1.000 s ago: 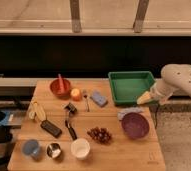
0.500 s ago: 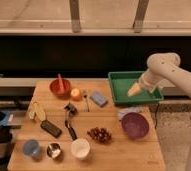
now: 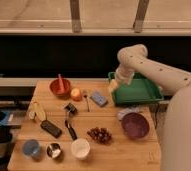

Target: Place apple in plastic cup

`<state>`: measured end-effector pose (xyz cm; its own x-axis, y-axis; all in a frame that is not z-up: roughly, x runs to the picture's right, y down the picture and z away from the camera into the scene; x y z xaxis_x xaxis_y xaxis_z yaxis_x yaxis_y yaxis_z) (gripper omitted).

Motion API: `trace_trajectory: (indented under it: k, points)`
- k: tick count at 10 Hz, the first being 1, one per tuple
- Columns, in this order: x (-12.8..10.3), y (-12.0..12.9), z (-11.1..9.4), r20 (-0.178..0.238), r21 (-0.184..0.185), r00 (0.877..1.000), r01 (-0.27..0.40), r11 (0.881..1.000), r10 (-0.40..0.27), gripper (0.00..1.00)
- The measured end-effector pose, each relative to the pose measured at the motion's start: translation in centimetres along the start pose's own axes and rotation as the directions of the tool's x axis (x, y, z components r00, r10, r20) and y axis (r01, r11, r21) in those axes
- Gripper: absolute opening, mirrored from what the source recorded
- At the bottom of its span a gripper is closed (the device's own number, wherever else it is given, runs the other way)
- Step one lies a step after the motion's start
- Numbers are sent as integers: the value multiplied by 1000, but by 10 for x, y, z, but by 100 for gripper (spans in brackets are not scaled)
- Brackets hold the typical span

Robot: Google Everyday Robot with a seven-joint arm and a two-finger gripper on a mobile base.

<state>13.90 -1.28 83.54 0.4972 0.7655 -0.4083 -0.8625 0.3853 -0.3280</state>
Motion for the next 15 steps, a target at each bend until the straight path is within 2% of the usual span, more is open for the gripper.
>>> trace_trajectory:
  k: [2, 3, 4, 5, 8, 11, 13, 15]
  points:
    - [-26, 44, 6, 0, -9, 993, 114, 993, -114, 80]
    - [-38, 69, 9, 5, -18, 985, 172, 985, -172, 80]
    - [-51, 103, 10, 22, -28, 971, 239, 971, -239, 80]
    - [-56, 118, 9, 33, -33, 964, 266, 963, -265, 80]
    - [-55, 114, 9, 31, -27, 964, 264, 964, -263, 80]
    - [-56, 109, 22, 19, -55, 965, 262, 964, -261, 80]
    - [-73, 118, 32, 29, -74, 958, 287, 955, -285, 80]
    - [-108, 141, 46, 49, -100, 944, 331, 938, -327, 80]
